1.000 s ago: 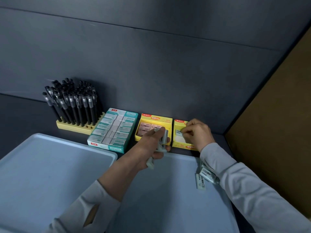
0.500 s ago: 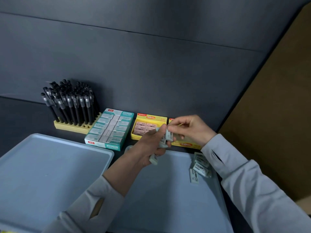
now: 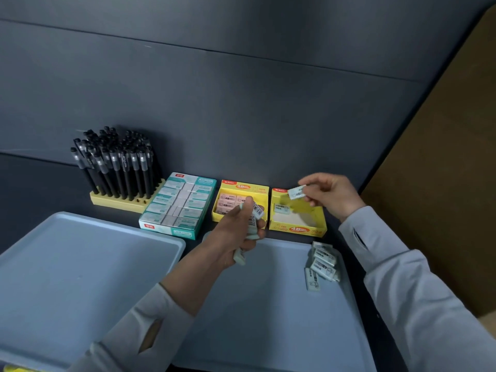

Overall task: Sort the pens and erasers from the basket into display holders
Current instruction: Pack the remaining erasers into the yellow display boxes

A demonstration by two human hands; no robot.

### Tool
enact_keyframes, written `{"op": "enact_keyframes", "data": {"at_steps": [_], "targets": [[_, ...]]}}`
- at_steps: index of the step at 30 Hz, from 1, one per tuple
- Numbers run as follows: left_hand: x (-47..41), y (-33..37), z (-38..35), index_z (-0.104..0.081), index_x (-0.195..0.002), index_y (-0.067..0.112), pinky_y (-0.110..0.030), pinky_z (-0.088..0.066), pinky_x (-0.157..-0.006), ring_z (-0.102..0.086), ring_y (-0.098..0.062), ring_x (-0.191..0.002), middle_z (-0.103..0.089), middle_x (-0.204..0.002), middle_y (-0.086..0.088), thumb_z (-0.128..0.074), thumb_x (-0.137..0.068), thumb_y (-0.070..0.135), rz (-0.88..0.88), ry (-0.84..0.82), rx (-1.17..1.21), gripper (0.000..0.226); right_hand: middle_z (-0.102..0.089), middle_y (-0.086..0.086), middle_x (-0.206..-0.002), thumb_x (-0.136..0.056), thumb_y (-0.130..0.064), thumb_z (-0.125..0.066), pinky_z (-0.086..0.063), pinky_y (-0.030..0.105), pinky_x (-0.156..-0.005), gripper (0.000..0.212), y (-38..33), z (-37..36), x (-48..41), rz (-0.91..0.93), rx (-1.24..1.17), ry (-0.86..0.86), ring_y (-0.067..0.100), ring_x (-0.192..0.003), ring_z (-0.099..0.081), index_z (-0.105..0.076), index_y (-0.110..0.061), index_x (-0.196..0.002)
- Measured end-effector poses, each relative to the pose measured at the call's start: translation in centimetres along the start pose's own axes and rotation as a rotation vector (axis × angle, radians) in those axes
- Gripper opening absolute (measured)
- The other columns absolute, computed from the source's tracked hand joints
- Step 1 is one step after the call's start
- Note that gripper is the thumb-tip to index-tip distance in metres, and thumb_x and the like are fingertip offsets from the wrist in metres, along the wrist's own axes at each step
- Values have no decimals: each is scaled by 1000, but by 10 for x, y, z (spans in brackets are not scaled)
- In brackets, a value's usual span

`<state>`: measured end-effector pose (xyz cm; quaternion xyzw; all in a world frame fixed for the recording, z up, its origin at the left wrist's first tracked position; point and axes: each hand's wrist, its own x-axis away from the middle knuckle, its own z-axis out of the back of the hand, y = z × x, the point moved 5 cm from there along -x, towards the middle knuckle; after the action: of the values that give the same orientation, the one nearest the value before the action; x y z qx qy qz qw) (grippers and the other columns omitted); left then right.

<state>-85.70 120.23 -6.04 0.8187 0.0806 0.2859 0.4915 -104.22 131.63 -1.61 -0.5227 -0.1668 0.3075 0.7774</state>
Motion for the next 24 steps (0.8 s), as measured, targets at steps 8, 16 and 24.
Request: {"op": "enact_keyframes", "data": {"at_steps": [8,16,24], "targets": [[-3,-4,10,-53,-93,15,-13,-23,-33,-49,-9,-47,-57,-66,-2,-36,-100,51,34,-10,11,40,-68,-11,-93,-83,-7,-70,-50,28,-89,31,10,-45,-9,56,687,-269,13,-93,-62,-75,-36,-93],[-4,-2,11,-54,-108,11,-14,-25,-35,-52,-10,-53,-63,-81,-5,-46,-99,41,1,-45,-22,32,-67,-9,-77,-68,-27,-87,-54,33,-81,21,20,-45,-9,31,737,-211,14,-81,-63,-67,-27,-74],[-4,-3,8,-58,-105,10,-13,-28,-35,-51,-8,-56,-69,-96,-5,-53,-97,32,-11,-50,-53,24,-65,-8,-80,-74,-8,-81,-50,22,-78,17,18,-45,-8,100,818,-233,11,-79,-61,-74,-20,-84]]}}
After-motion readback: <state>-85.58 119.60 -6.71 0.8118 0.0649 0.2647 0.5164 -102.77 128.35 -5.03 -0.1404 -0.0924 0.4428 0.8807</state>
